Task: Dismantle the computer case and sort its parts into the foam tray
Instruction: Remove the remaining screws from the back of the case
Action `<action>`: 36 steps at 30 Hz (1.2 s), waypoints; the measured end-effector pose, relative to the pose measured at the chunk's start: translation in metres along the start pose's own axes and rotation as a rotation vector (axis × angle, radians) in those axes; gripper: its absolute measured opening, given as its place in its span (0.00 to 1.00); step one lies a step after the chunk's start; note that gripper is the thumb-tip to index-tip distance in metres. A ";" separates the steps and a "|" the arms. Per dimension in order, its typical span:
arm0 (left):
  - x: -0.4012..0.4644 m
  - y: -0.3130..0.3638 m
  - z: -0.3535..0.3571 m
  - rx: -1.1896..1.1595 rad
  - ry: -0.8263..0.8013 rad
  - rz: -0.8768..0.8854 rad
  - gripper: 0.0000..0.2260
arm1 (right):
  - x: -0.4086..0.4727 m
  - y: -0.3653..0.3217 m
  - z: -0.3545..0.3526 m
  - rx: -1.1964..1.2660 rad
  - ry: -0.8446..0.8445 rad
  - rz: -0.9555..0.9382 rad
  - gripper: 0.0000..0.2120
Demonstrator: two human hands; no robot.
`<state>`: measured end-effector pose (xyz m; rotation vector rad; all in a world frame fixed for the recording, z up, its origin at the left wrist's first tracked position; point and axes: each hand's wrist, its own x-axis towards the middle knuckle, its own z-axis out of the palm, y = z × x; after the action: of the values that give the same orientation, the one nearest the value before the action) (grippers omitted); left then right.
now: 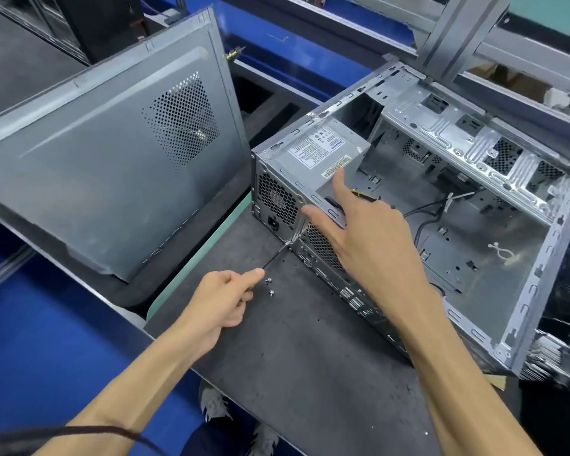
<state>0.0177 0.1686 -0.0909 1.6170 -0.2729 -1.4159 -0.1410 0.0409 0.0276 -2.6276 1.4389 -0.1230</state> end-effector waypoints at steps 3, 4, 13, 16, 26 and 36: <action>-0.005 -0.002 0.004 0.210 0.132 0.133 0.16 | 0.000 0.000 0.000 0.000 -0.002 0.007 0.37; -0.007 -0.003 0.003 0.347 0.210 0.238 0.14 | 0.000 0.000 0.000 0.006 -0.003 0.008 0.37; -0.012 -0.014 -0.004 0.882 0.278 0.681 0.11 | -0.003 -0.001 0.000 -0.033 0.000 0.000 0.37; -0.010 -0.005 0.001 0.162 0.061 0.187 0.11 | -0.002 0.000 0.001 -0.044 0.004 -0.008 0.37; -0.007 0.008 0.008 0.284 0.107 0.027 0.20 | -0.003 0.000 0.000 -0.028 0.006 -0.015 0.37; -0.007 -0.003 -0.007 0.403 0.174 0.309 0.09 | -0.002 0.002 0.005 -0.022 0.059 -0.032 0.36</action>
<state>0.0204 0.1785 -0.0892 1.9110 -0.7091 -1.0200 -0.1431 0.0422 0.0225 -2.6870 1.4249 -0.1915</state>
